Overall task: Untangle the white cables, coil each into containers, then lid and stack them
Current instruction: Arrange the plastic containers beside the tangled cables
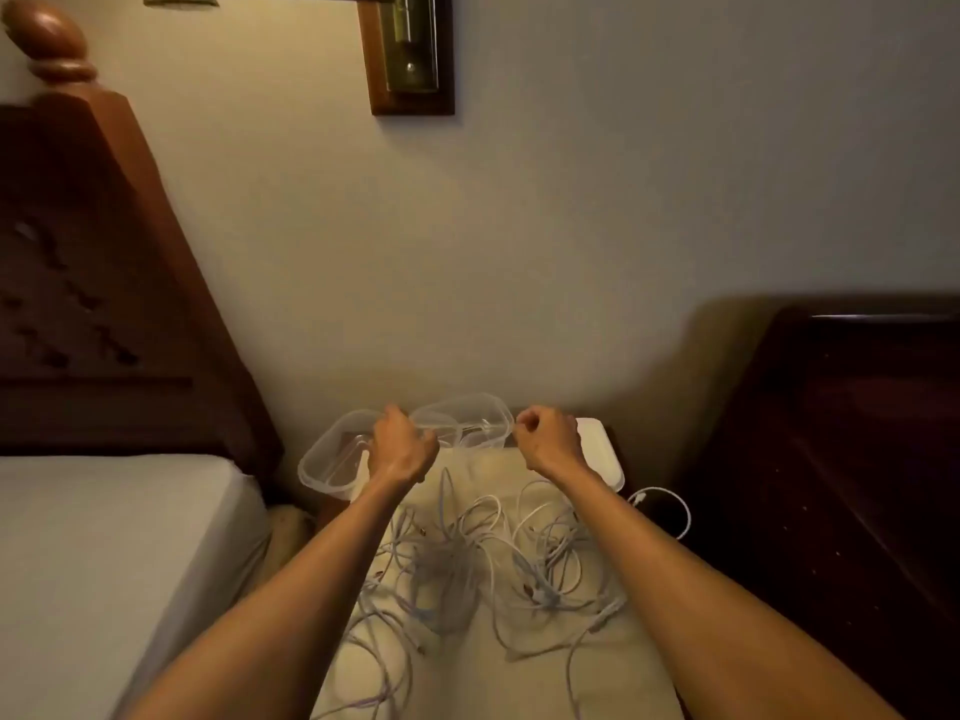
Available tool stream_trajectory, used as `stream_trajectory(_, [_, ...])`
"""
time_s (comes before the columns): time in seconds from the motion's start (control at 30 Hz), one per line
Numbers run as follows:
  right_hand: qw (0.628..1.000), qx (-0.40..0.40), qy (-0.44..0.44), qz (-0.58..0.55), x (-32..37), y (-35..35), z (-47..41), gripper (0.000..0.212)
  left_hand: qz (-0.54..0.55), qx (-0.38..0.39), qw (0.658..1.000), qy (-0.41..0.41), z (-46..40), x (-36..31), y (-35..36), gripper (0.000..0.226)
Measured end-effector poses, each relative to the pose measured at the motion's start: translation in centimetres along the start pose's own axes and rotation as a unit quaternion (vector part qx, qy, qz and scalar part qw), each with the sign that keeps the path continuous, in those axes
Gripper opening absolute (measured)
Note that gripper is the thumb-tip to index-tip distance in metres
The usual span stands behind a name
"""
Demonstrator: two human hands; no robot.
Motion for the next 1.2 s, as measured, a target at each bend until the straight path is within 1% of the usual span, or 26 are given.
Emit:
stream_trajectory(0.1, [0.999,-0.003,0.041,0.002,-0.8,1.0,-2.6,0.034,-0.054,-0.022,0.998,-0.036,-2.3,1.1,0.8,0.048])
stream_trajectory(0.13, [0.998,0.0,0.059,-0.002,-0.9,1.2,-3.0,0.033,-0.065,-0.022,0.997,-0.043,-2.8,1.4,1.1,0.051])
stream_trajectory(0.17, [0.997,0.002,0.07,-0.014,-1.1,1.7,-3.7,0.033,-0.078,-0.018,0.996,-0.046,-3.3,1.7,1.5,0.051])
stream_trajectory(0.23, [0.995,0.008,0.088,-0.043,-1.5,2.6,-4.9,0.041,-0.099,-0.012,0.994,-0.046,-4.0,2.2,2.0,0.045])
stream_trajectory(0.27, [0.995,0.013,0.089,-0.049,-1.6,3.0,-5.4,0.04,-0.104,-0.009,0.993,-0.047,-4.2,2.5,2.2,0.042])
stream_trajectory(0.33, [0.995,0.021,0.082,-0.047,-1.9,3.9,-6.0,0.03,-0.089,-0.002,0.995,-0.052,-4.4,3.0,2.7,0.036])
stream_trajectory(0.47, [0.994,0.01,0.083,-0.077,-2.4,4.6,-6.2,0.023,-0.019,-0.003,0.998,-0.051,-4.4,3.1,2.8,0.03])
stream_trajectory(0.57, [0.987,0.005,0.086,-0.133,-1.1,3.0,-5.2,0.015,0.015,-0.004,0.999,-0.03,-3.9,1.7,1.7,0.031])
stream_trajectory(0.67, [0.982,-0.008,0.068,-0.178,0.0,0.6,-3.9,0.009,0.033,-0.019,0.999,0.003,-2.9,-0.4,0.2,0.027])
stream_trajectory(0.8, [0.979,-0.042,0.041,-0.196,0.5,-3.8,-0.9,0.008,0.056,-0.035,0.997,0.048,0.2,-3.9,-1.7,0.028])
stream_trajectory(0.93, [0.974,-0.052,0.025,-0.22,0.3,-8.4,3.7,0.008,0.107,-0.031,0.99,0.085,5.5,-6.9,-2.8,0.03])
stream_trajectory(1.0, [0.974,-0.06,0.023,-0.219,-0.9,-10.5,6.1,0.008,0.128,-0.016,0.988,0.091,8.8,-7.9,-2.5,0.021])
stream_trajectory(1.07, [0.977,-0.075,0.023,-0.197,-2.5,-12.3,8.4,0.013,0.141,-0.002,0.986,0.088,11.9,-8.1,-1.6,0.011])
stream_trajectory(1.1, [0.98,-0.084,0.023,-0.18,-3.4,-13.1,9.6,0.013,0.142,0.007,0.986,0.082,13.6,-8.0,-1.1,0.009])
stream_trajectory(1.2, [0.987,-0.102,0.013,-0.12,-6.2,-15.2,13.0,0.011,0.141,0.051,0.985,0.088,18.3,-7.2,1.5,0.036])
Point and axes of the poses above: each hand's wrist, its own z-axis away from the middle knuckle, its own y-axis out of the palm, x = y × z, the point moved 4 cm from there along -z, towards the middle knuckle, and after that the axes turned 2 degrees about -z, right-handed, at the moved point
